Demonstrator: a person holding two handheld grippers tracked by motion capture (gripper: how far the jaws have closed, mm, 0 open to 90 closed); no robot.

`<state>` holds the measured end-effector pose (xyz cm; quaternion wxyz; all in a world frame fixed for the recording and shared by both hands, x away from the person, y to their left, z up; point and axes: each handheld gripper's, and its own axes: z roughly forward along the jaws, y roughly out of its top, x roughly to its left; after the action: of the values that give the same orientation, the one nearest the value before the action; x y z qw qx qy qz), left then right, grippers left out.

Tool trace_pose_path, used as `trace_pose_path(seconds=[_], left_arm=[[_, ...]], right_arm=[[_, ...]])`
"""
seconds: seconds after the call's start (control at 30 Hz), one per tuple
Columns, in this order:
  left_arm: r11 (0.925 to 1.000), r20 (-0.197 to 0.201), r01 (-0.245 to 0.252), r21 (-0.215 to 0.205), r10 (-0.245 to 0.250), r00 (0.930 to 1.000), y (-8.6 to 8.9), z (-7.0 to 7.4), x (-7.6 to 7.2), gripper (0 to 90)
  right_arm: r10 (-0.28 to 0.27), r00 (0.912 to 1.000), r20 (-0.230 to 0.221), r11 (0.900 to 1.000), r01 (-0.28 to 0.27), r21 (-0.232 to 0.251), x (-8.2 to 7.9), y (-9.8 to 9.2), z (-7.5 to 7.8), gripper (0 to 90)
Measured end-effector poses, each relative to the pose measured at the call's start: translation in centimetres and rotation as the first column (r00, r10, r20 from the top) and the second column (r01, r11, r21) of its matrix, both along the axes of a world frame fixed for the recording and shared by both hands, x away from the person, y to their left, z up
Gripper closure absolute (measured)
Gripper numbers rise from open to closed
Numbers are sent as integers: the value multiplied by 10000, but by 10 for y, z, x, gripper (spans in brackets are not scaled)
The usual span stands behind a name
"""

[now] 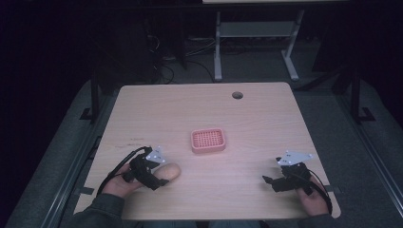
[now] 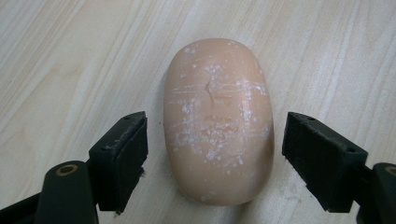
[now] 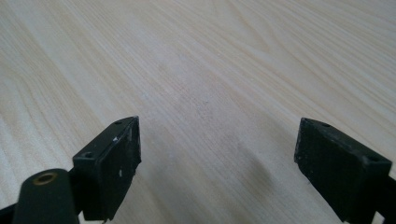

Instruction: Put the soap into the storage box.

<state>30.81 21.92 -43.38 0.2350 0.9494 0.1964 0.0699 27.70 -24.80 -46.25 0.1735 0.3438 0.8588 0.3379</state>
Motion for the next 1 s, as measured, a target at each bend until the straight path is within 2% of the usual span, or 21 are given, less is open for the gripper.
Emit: trace_pose_path(seconds=[0.1, 0.33, 0.7, 1.0], left_arm=[[10000, 37, 66, 57, -66, 10000, -2, 0, 2, 226], [9998, -186, 54, 171, -51, 9998, -8, -1, 5, 227], [9994, -319, 20, 340, -9, 9995, -15, -7, 8, 237], [9988, -447, 44, 486, -23, 9990, -18, -10, 9, 284]], right_arm=[[5, 10000, -3, 10000, -5, -11, 0, 0, 0, 141], [53, 10000, 46, 10000, -53, -23, 1, 1, 0, 141], [45, 10000, 26, 10000, -45, -1, 0, 2, 0, 141], [61, 10000, 33, 10000, -61, 0, 0, 2, 0, 142]])
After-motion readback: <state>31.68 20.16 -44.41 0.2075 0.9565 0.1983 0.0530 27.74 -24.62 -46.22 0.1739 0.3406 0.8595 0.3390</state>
